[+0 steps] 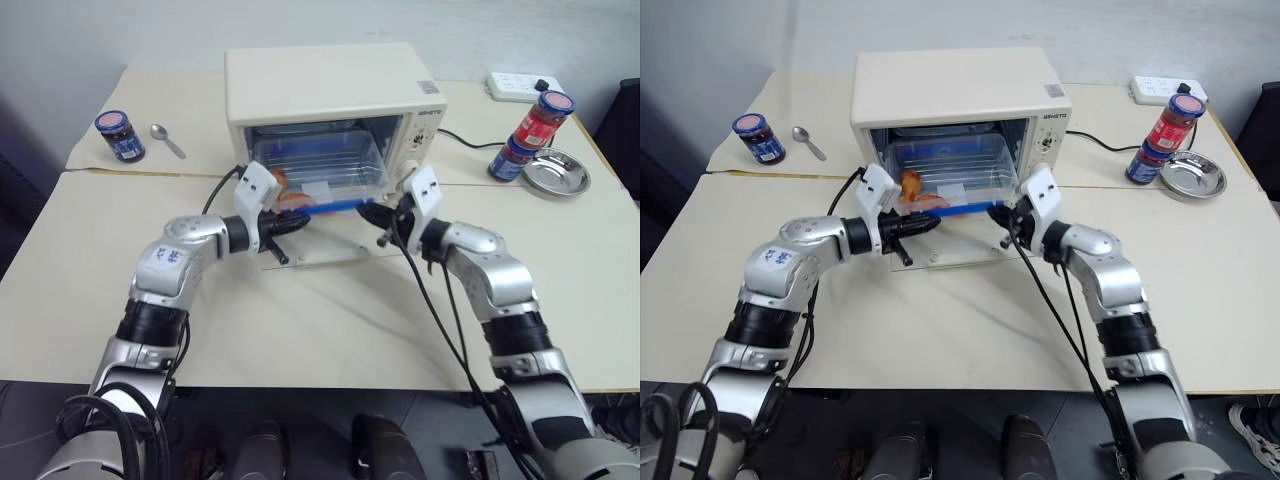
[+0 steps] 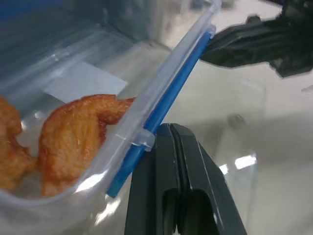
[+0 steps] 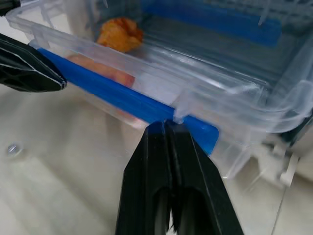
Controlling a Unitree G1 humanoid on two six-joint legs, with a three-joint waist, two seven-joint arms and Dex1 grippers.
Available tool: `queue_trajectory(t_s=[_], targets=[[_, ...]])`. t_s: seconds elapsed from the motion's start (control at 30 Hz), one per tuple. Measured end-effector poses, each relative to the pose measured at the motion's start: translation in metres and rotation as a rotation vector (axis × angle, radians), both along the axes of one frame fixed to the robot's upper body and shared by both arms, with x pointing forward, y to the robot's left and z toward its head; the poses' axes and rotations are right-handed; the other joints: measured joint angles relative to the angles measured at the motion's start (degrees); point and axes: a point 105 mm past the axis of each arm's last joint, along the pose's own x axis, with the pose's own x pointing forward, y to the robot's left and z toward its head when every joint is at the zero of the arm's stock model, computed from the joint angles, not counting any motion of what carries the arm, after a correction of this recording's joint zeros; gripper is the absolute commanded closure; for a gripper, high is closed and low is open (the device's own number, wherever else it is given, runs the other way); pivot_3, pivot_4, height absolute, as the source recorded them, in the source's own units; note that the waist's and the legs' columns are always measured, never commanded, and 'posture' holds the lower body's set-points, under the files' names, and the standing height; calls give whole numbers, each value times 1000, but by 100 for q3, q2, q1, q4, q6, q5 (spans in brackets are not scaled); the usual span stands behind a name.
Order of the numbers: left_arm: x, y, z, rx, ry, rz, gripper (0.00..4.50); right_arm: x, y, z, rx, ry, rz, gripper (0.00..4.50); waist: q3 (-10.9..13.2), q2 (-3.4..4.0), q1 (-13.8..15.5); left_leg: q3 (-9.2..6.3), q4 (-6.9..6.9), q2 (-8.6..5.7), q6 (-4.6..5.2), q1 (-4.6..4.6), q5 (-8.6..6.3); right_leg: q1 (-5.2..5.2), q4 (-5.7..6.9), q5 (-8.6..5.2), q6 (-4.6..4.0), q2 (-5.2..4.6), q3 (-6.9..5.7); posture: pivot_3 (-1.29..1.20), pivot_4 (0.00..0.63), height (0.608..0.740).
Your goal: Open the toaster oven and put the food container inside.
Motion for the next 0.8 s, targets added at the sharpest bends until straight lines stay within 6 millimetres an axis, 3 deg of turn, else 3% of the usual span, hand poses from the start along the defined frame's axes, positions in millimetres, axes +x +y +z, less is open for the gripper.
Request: queue_trajectory(t_s=[0.13, 0.23, 0.33, 0.4, 0.53, 0.63, 0.8], targets=[[30, 20, 35, -96, -99, 186, 4489, 16, -2, 20, 70, -54, -86, 4438, 0, 0, -24, -5, -14, 0, -2, -1, -1, -6, 2, 0, 0, -5, -22, 0, 150, 740], [31, 27, 38, -136, -106, 209, 4489, 17, -3, 17, 78, -49, -94, 4438, 0, 1, -66, -4, -19, -3, 1, -8, -4, -10, 0, 0, 0, -21, -60, 0, 150, 740], [6, 24, 27, -141, -65, 93, 4489, 2, -5, 7, 66, -36, -44, 4438, 0, 1, -128, -17, -23, -3, 1, -15, -7, -14, -1, 0, 0, -23, -71, 0, 150, 740], [-13, 27, 20, -132, -29, 17, 4489, -10, -17, -5, 43, 2, -30, 4438, 0, 2, -144, -24, -16, -2, -1, -36, -9, -34, 0, 0, 0, -21, -75, 0, 150, 740], [-66, 41, 29, -121, 10, -142, 4489, -51, -38, -21, 6, 81, 40, 4438, 2, 3, -140, -47, -5, 3, -3, -73, -7, -82, 18, -2, -4, -22, -71, 0, 150, 740], [-95, 54, 56, -144, -6, -196, 3925, -83, -48, -24, -20, 124, 90, 4500, 2, 3, -118, -41, 6, 4, -3, -59, 4, -64, 19, -1, -3, -22, -63, 0, 150, 740], [-137, 82, 90, -146, 12, -259, 2420, -127, -55, -47, -40, 250, 121, 4500, 2, 3, -106, -43, 1, 8, -7, -48, 11, -59, 24, -1, -4, -18, -56, 0, 150, 740]])
